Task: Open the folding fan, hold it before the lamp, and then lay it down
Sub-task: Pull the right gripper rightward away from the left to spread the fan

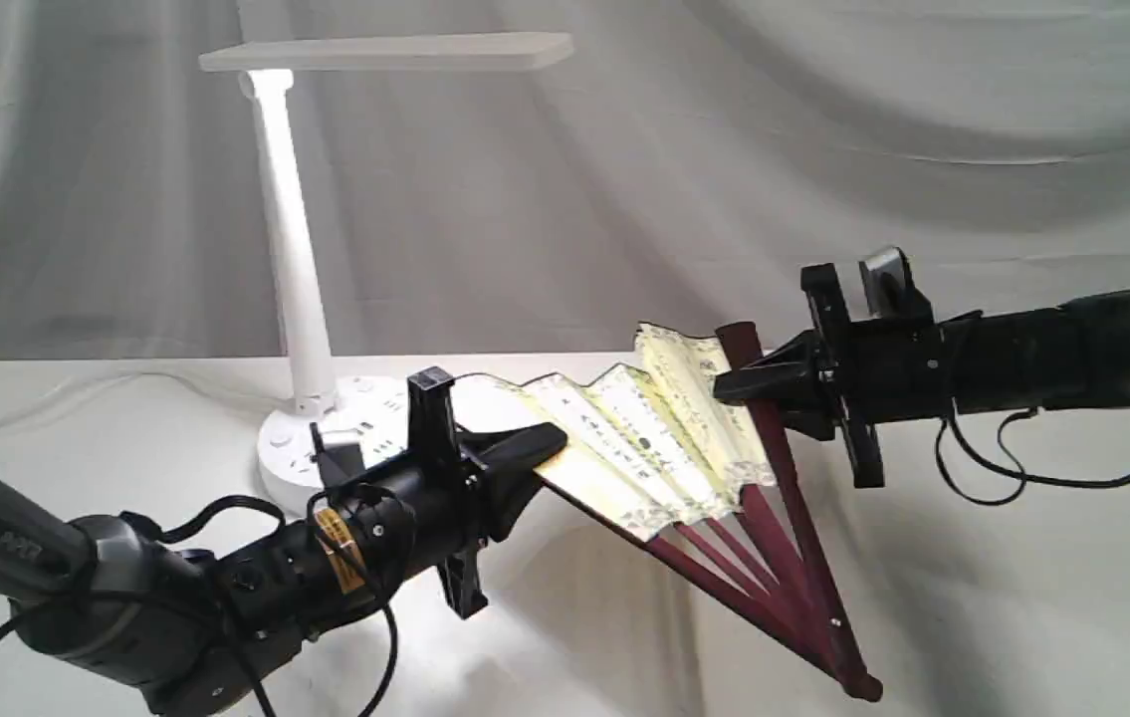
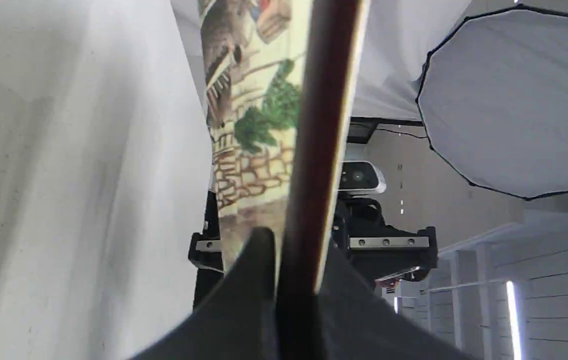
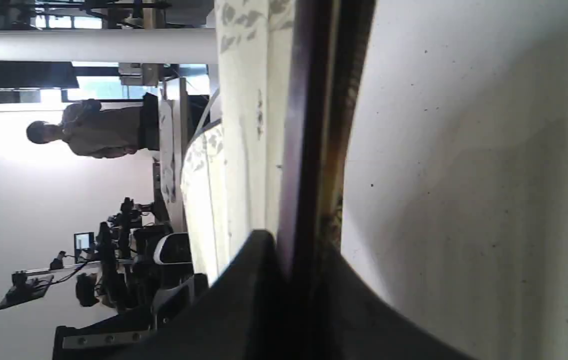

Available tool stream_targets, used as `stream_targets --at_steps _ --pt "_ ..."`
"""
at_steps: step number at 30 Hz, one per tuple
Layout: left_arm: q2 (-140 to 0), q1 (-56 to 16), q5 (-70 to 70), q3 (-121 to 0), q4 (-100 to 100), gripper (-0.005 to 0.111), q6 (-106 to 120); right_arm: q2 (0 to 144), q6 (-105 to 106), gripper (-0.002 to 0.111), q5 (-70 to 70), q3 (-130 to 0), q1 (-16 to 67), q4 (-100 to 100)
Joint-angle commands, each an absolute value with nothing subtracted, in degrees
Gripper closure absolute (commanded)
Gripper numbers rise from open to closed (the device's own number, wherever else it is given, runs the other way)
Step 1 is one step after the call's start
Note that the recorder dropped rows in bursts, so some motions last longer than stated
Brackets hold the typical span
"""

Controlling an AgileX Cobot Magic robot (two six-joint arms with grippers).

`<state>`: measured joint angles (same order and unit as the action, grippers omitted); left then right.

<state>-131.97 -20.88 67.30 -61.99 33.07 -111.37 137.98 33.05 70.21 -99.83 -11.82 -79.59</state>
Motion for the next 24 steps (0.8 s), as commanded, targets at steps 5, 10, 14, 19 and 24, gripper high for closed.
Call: stream_targets --at_steps 5,10,14,19,24 --pt "-131.08 -22.41 69.96 -62.31 31.03 0.107 -113.81 133.67 34.23 0.108 69.96 -99.01 -16.26 -73.62" --pt "-131.08 -23.72 69.96 -62.31 29.05 0.107 -113.36 132.45 35.03 0.108 69.96 -93.99 -20.19 -74.52" --pt "-131.08 -24.26 69.96 -62.31 27.16 0.107 -113.1 131.76 36.84 0.108 69.96 -89.57 -22.81 -76.31" --pt "-131.08 -25.43 69.96 -62.31 24.36 0.107 -111.85 130.73 40.25 0.108 69.96 -85.74 -24.11 -78.97" --pt "-131.08 -27.41 69.96 -62.31 19.72 0.107 -110.26 129.61 40.25 0.108 69.96 -85.71 -24.09 -78.6"
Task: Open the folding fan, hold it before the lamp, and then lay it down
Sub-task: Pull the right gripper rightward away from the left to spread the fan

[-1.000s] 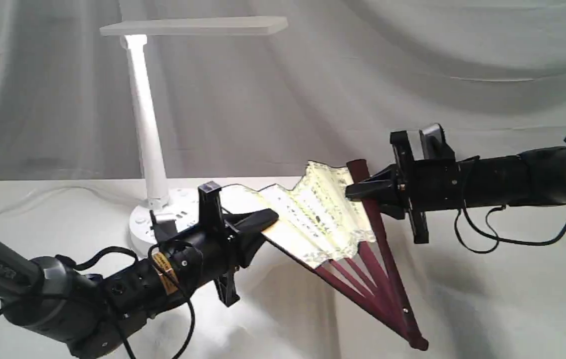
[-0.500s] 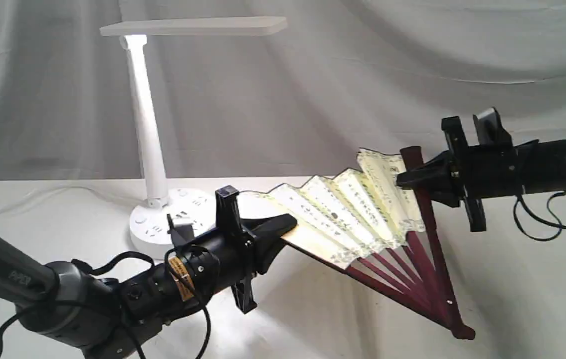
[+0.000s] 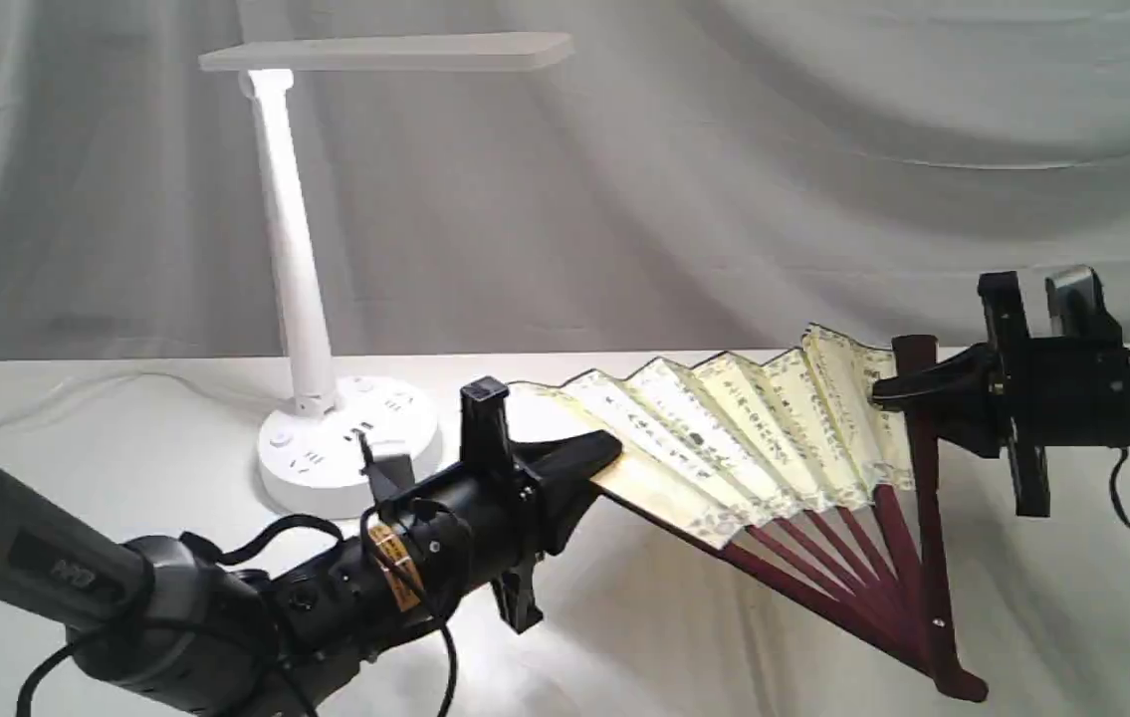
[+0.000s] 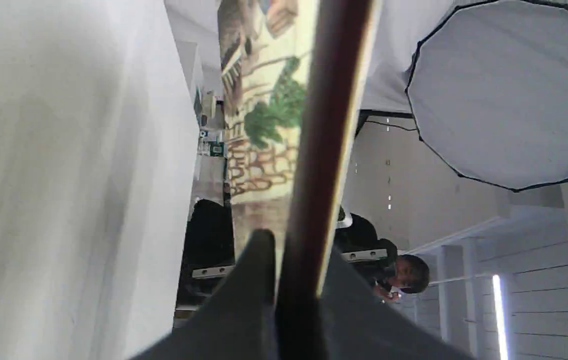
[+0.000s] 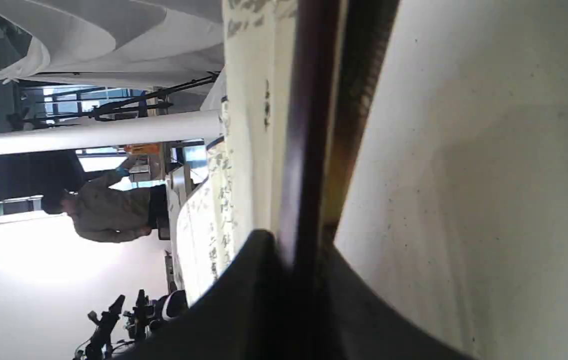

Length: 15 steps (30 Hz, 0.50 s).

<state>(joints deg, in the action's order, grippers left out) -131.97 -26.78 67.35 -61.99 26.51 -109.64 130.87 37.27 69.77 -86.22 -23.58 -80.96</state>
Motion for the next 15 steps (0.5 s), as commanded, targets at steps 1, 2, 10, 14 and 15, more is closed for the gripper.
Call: stream_targets --at_steps 1,2,10,14,15 --pt "-131.08 -27.58 69.96 -62.31 18.44 0.107 -110.23 129.44 40.25 0.108 69.96 -85.71 -24.09 -78.6" --pt "-131.08 -27.67 69.96 -62.31 17.41 0.107 -109.54 129.25 40.25 0.108 69.96 -85.71 -24.26 -78.6" --pt "-130.09 -27.95 69.96 -62.31 14.43 0.107 -107.57 128.98 40.03 0.108 69.96 -85.71 -28.1 -78.6" --pt "-129.62 -27.95 69.96 -62.31 13.65 0.107 -105.95 128.98 39.91 0.108 69.96 -84.72 -30.15 -78.69" --pt "-129.47 -27.95 69.96 -62.31 13.66 0.107 -105.81 128.98 39.91 0.108 69.96 -84.18 -30.78 -78.69"
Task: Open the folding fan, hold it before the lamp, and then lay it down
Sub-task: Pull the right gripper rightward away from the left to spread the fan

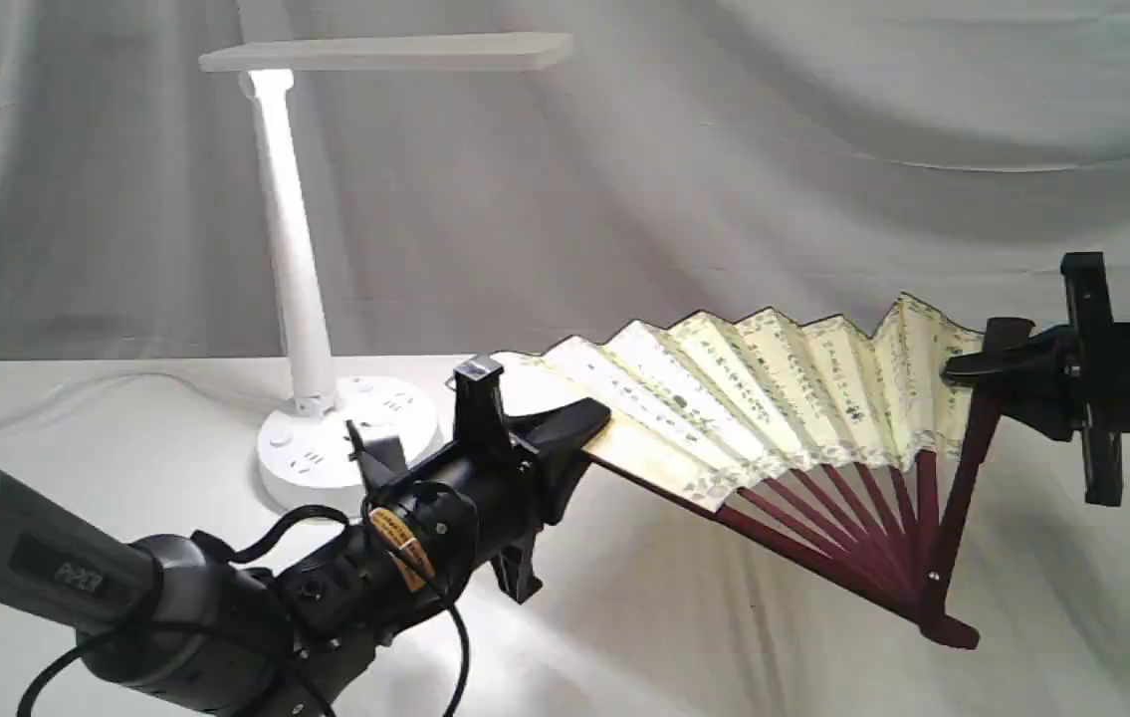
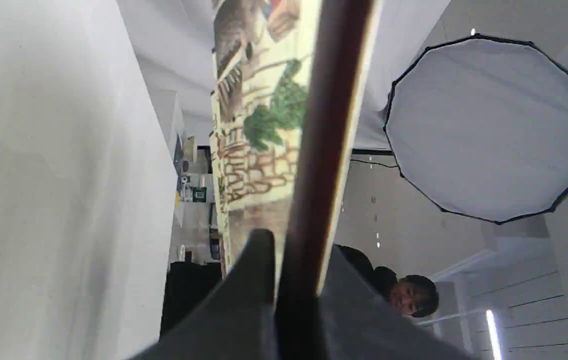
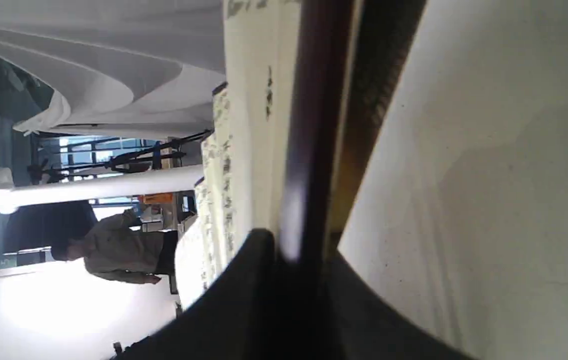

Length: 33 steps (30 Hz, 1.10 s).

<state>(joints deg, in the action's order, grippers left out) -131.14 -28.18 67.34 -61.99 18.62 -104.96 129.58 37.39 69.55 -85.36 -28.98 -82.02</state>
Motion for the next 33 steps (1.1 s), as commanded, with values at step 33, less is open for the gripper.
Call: stream_targets --at_steps 33 --pt "-129.47 -27.95 69.96 -62.31 8.88 0.107 -102.8 123.11 46.53 0.108 69.96 -64.92 -44.11 -80.68"
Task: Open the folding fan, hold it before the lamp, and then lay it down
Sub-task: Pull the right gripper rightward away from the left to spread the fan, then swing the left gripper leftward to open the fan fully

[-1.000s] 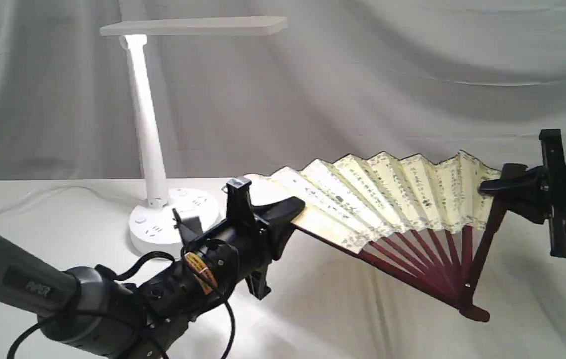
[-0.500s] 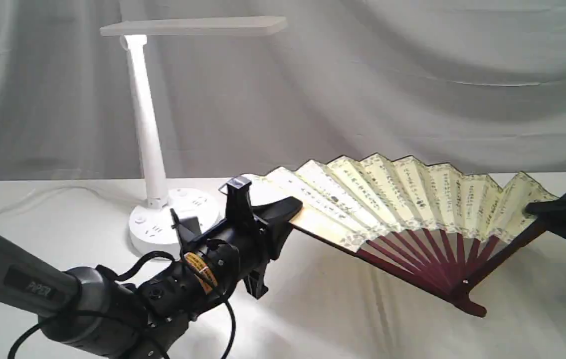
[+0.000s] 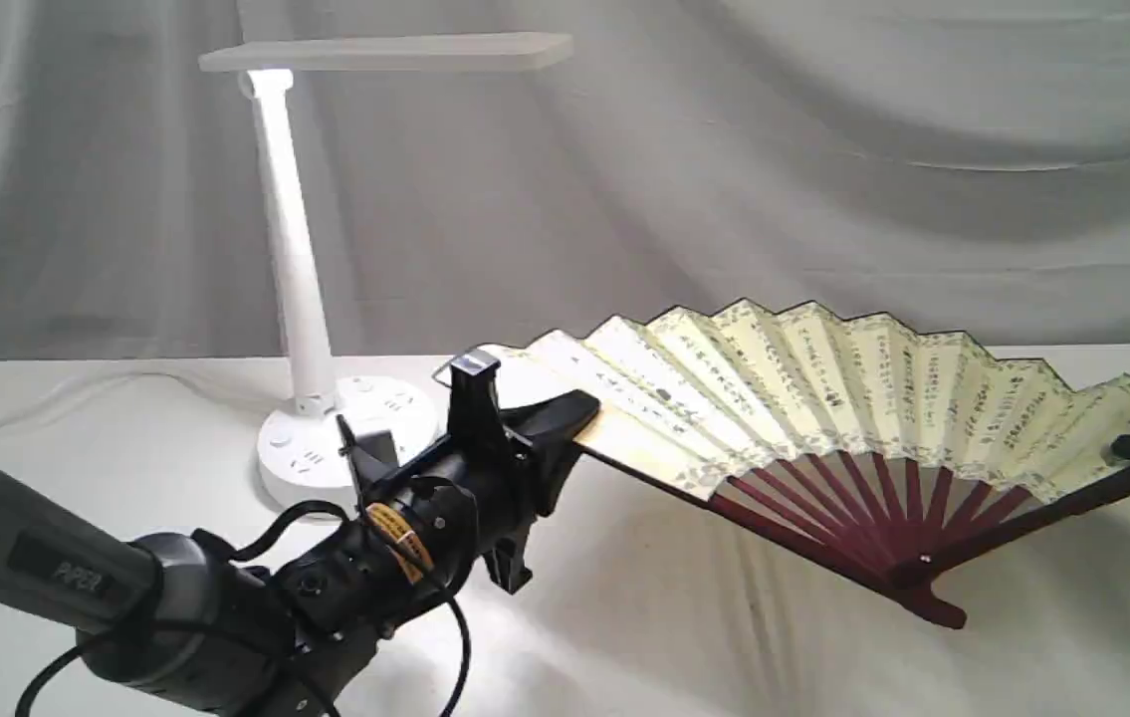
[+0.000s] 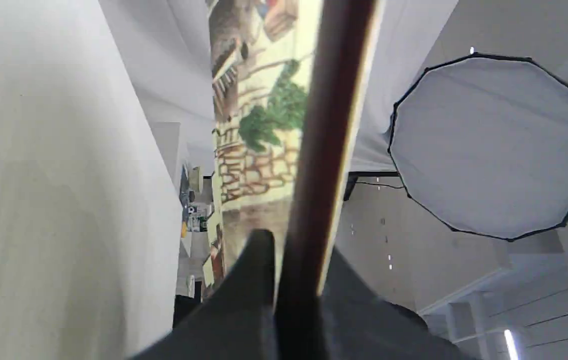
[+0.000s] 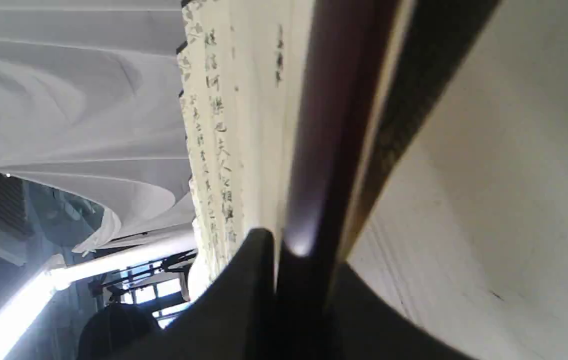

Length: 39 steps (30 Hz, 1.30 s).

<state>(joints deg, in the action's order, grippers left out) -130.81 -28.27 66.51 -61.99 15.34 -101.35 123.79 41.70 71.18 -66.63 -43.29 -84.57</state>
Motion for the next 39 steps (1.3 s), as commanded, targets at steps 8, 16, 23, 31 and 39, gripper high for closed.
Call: stream_targets --at_steps 8,16,23,31,39 --pt "-129.47 -27.95 69.96 -62.31 7.84 0.107 -101.74 121.29 48.17 0.108 69.96 -61.95 -44.11 -81.94" --pt "-128.28 -27.95 69.96 -62.19 5.39 0.107 -99.67 118.92 48.45 0.108 69.96 -61.8 -45.55 -81.94" --pt "-126.25 -27.95 69.96 -62.19 4.62 0.107 -96.98 118.76 49.85 0.108 69.96 -59.25 -45.93 -83.5" --pt "-125.9 -27.95 69.96 -62.19 2.66 0.107 -96.72 118.07 49.72 0.108 69.96 -59.12 -45.93 -82.47" --pt "-125.27 -27.95 69.96 -62.19 0.4 0.107 -93.76 115.78 50.0 0.108 69.96 -57.73 -45.99 -82.2"
